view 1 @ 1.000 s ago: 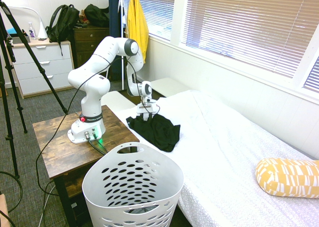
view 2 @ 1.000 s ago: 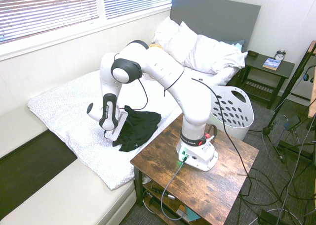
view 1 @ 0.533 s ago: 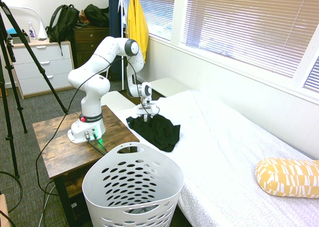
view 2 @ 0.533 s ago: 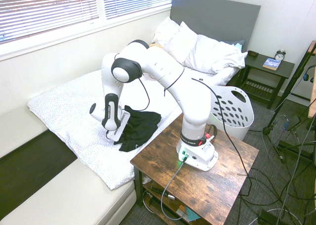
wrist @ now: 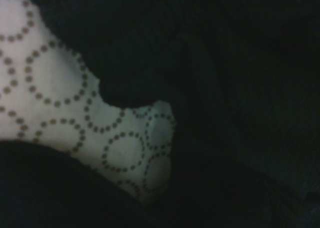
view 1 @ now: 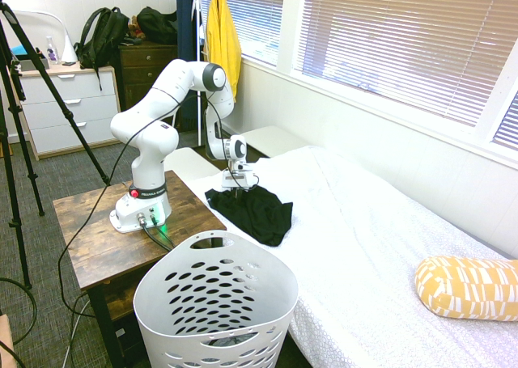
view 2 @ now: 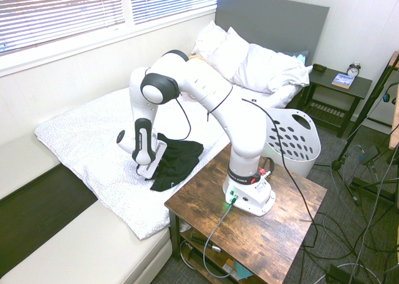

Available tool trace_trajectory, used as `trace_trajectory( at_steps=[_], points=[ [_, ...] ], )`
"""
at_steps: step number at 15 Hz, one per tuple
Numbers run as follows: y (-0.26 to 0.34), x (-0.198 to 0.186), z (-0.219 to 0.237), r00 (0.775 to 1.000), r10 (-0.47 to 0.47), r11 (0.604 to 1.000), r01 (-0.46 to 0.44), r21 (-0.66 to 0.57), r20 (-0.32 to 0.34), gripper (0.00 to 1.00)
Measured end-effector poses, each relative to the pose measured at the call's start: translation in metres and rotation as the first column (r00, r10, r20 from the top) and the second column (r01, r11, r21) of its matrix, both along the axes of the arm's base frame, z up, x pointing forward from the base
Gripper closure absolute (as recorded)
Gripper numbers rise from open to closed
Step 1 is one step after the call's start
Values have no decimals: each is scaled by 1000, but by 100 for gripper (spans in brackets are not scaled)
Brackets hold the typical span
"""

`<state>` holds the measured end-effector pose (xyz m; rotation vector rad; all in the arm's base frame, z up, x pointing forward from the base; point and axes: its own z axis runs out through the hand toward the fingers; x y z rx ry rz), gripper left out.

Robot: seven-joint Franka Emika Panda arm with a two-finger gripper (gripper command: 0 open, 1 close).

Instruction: Put my clothes in the laundry bag

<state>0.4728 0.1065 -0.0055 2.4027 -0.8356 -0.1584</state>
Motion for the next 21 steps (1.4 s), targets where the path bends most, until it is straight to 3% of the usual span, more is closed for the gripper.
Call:
trace_trajectory(
  at_steps=[9,13,16,21],
  points=[
    [2,1,2,1000,2,1000,-2,2,6,100],
    [8,14,33,999,4,999,-5,33,39,100],
    [8,44,115,999,-30,987,25,158,32,100],
    [-12,68,303,997,-74,917,68,394,0,100]
  ],
)
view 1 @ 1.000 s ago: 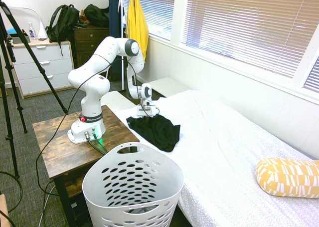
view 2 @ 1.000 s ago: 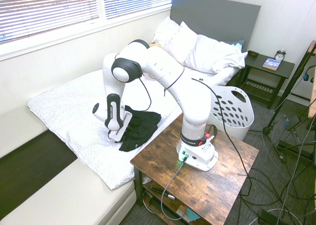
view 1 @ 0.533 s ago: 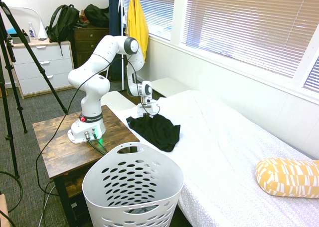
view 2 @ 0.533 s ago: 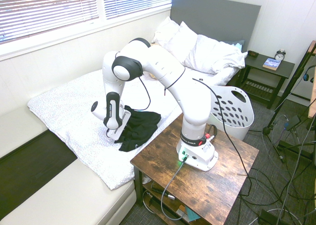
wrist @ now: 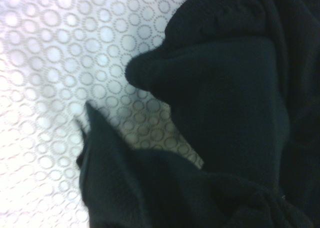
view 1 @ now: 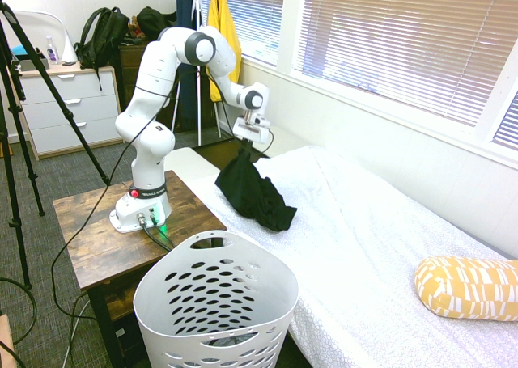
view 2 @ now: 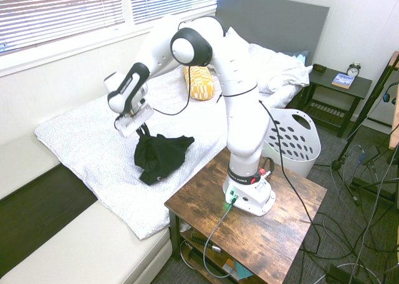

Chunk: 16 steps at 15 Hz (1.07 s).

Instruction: Put my clothes in the laundry bag

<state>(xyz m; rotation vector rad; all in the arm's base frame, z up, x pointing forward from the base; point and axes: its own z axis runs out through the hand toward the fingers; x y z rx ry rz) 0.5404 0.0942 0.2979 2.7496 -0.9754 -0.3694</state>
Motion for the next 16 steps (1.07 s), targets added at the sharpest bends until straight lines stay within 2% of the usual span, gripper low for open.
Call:
trace_trajectory(
  at_steps=[4,7,11,16],
  points=[
    [-31,-8,134,1000,-5,999,4,40,20,100],
    [-68,-35,212,1000,-3,1000,4,-27,30,100],
    [-140,-95,317,999,-24,996,26,-90,26,100],
    [-236,-187,390,998,-20,991,13,-131,-54,100]
  ],
)
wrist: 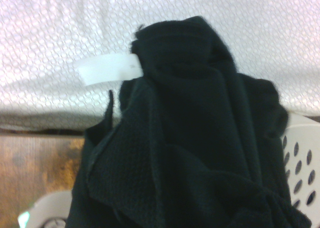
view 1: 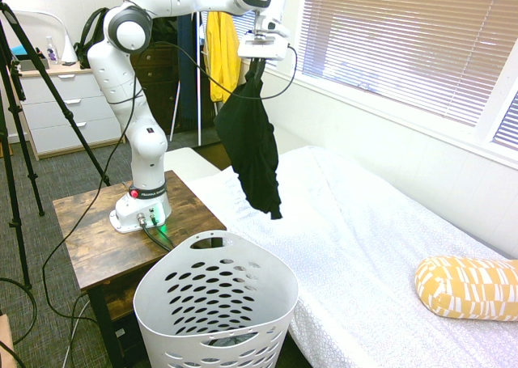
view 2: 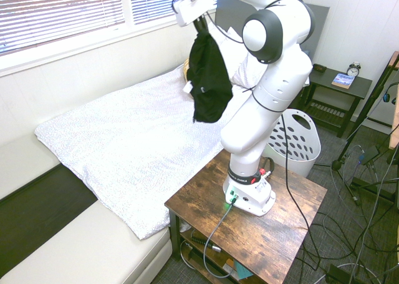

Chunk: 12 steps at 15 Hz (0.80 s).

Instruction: Put my clothes in the laundry bag

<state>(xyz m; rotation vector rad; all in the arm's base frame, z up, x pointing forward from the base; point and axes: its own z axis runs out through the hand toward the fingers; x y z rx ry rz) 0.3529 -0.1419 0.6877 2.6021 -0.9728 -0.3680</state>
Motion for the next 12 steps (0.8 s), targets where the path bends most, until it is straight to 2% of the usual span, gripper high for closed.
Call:
trace_trajectory(
  at_steps=[3,5,9,12],
  points=[
    [-57,-67,32,999,-8,1000,8,-6,-54,100],
    [-109,-112,34,993,-53,998,54,11,-104,100],
    [-210,-206,-4,966,-196,968,218,126,-167,100],
    [-255,-253,-59,933,-289,939,319,125,-213,100]
  ],
)
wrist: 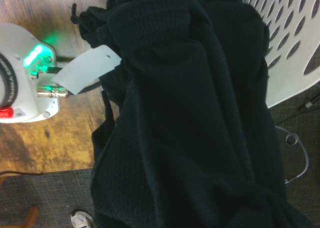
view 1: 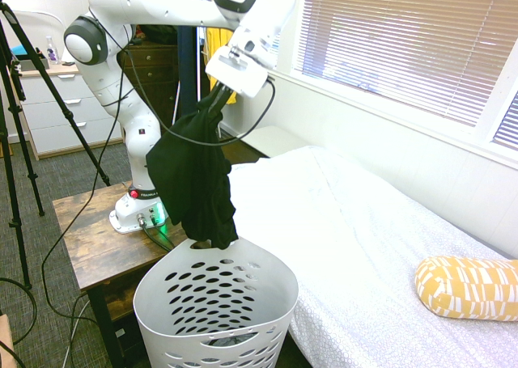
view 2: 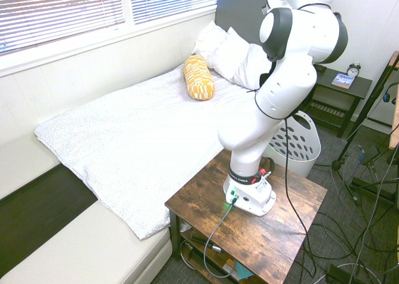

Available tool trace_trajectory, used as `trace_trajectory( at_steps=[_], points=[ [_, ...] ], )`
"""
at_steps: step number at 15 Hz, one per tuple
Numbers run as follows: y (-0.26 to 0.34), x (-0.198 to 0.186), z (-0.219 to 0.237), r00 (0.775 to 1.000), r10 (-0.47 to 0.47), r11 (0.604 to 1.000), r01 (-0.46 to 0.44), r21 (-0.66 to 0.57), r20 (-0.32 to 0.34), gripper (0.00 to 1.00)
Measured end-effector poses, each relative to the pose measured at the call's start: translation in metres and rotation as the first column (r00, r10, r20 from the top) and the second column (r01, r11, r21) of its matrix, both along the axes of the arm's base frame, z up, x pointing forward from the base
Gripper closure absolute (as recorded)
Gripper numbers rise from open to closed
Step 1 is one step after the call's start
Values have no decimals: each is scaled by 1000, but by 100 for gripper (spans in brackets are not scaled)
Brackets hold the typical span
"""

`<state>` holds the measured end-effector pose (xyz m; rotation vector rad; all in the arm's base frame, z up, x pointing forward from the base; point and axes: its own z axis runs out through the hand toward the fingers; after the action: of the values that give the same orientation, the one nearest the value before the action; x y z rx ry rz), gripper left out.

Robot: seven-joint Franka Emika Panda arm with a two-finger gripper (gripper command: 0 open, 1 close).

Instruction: Put my clothes in the laundry bag

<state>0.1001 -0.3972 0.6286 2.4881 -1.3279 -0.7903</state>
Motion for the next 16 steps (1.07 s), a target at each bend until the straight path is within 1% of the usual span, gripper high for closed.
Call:
trace_trajectory(
  at_steps=[1,2,4,5,6,8,10,11,12,14,16],
  points=[
    [-15,-10,-26,999,-49,998,49,-30,-5,100],
    [-30,-18,-53,995,-97,993,97,-65,4,100],
    [-54,-20,-90,984,-168,976,174,-129,56,100],
    [-61,-12,-101,979,-189,968,200,-152,82,100],
    [-65,-3,-111,976,-199,964,212,-160,93,100],
    [-69,14,-147,973,-215,958,227,-176,85,100],
    [-76,27,-196,954,-270,925,295,-239,131,100],
    [-80,30,-219,947,-287,911,316,-266,143,100],
    [-83,31,-240,941,-302,898,335,-286,153,0],
    [-83,33,-280,930,-327,881,365,-300,170,0],
    [-77,31,-316,924,-345,872,380,-308,162,0]
  ],
)
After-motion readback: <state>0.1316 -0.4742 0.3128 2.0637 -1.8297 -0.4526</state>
